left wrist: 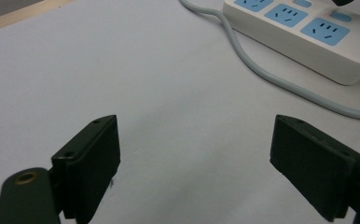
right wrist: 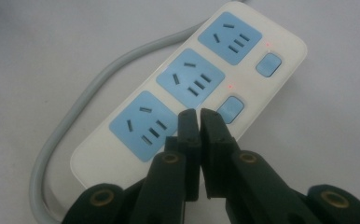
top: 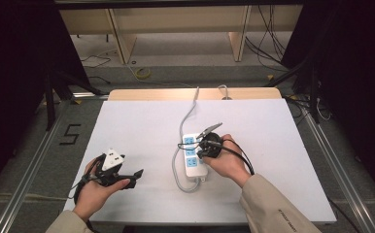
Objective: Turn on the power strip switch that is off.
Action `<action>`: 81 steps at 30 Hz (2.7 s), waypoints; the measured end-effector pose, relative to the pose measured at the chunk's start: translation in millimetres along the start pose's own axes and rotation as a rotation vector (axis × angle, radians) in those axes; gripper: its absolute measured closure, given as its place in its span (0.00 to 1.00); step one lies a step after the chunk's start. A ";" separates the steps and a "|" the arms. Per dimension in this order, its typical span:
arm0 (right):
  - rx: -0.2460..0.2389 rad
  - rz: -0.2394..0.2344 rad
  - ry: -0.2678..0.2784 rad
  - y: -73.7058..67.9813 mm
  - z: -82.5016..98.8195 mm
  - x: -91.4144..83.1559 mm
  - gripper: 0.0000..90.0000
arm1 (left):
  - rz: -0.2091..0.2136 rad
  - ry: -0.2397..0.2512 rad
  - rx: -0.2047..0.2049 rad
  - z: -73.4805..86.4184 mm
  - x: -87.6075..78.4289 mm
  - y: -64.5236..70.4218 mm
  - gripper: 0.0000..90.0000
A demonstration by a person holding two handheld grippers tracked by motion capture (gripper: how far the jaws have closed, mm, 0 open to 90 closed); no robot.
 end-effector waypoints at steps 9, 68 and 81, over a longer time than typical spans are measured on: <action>0.005 -0.004 0.069 3.3 3.2 -6.6 0.92 | -0.001 -0.001 -0.002 0.2 0.1 0.1 0.18; 0.089 0.046 0.303 48.5 83.3 -72.4 0.50 | -0.005 -0.008 -0.005 0.7 0.5 -0.1 0.18; 0.110 0.061 0.358 52.9 108.7 -83.2 0.39 | -0.003 -0.008 -0.005 0.8 0.6 -0.2 0.18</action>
Point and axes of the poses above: each handheld gripper's, and its own axes: x roughly forward along the jaws, z roughly out of its underside, y roughly to its right, the point moved 2 cm from there along x, roughly forward along the jaws
